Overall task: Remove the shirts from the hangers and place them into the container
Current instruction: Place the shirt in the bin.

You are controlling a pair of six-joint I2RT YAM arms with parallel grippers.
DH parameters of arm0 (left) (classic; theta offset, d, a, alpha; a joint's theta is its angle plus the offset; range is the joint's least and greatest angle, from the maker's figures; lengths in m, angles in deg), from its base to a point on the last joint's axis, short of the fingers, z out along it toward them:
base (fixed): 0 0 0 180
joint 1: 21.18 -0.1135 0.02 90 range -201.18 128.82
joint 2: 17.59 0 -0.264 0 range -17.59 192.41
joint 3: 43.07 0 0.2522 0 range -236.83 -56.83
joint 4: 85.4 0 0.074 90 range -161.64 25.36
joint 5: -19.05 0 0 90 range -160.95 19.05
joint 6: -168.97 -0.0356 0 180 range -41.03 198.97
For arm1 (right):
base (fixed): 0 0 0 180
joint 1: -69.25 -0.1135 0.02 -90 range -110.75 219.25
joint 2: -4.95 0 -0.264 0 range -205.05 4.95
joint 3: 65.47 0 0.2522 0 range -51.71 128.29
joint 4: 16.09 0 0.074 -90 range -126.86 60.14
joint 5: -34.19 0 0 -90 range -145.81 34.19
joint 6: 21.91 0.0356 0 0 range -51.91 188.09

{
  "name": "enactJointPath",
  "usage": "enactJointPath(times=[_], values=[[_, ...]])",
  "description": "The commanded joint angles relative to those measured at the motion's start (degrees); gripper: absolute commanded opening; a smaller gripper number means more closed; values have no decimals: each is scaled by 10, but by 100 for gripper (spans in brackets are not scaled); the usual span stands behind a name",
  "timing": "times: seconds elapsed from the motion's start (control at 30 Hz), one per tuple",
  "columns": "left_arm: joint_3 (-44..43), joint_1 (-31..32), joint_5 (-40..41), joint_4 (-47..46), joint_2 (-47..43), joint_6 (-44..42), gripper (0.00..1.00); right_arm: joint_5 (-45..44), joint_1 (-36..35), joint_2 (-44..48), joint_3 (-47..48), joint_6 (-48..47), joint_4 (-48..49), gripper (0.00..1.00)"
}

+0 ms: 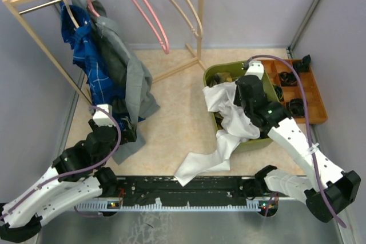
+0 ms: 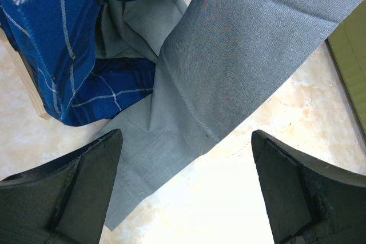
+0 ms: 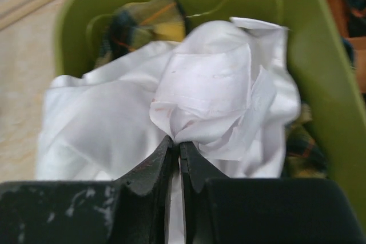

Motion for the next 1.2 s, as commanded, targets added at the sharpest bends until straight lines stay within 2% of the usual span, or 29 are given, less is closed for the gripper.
enactJointPath(times=[0.0, 0.23, 0.47, 0.63, 0.8, 0.93, 1.03, 1.17], values=[[-10, -3, 1, -9, 2, -3, 99, 162, 2, -39, 3, -8, 62, 10], [-10, -3, 3, -7, -4, -1, 99, 167, 2, -195, 19, -41, 12, 14], [-10, -3, 3, -7, -3, -2, 99, 31, 2, -317, 19, -21, -31, 14], [-10, -3, 2, -7, -5, -2, 99, 20, 2, -262, 28, -19, -29, 18], [-10, -3, 2, -7, -3, -2, 99, 53, 2, -161, 59, -37, -35, 41], [-10, -3, 1, -8, -2, -2, 99, 95, 2, -84, 72, -41, -37, 51], [-10, -3, -1, -8, -2, -3, 99, 106, 2, -43, 75, -25, -54, 51], [-9, -2, -1, -8, -5, -4, 99, 121, 2, 0, 60, 10, -113, 41]])
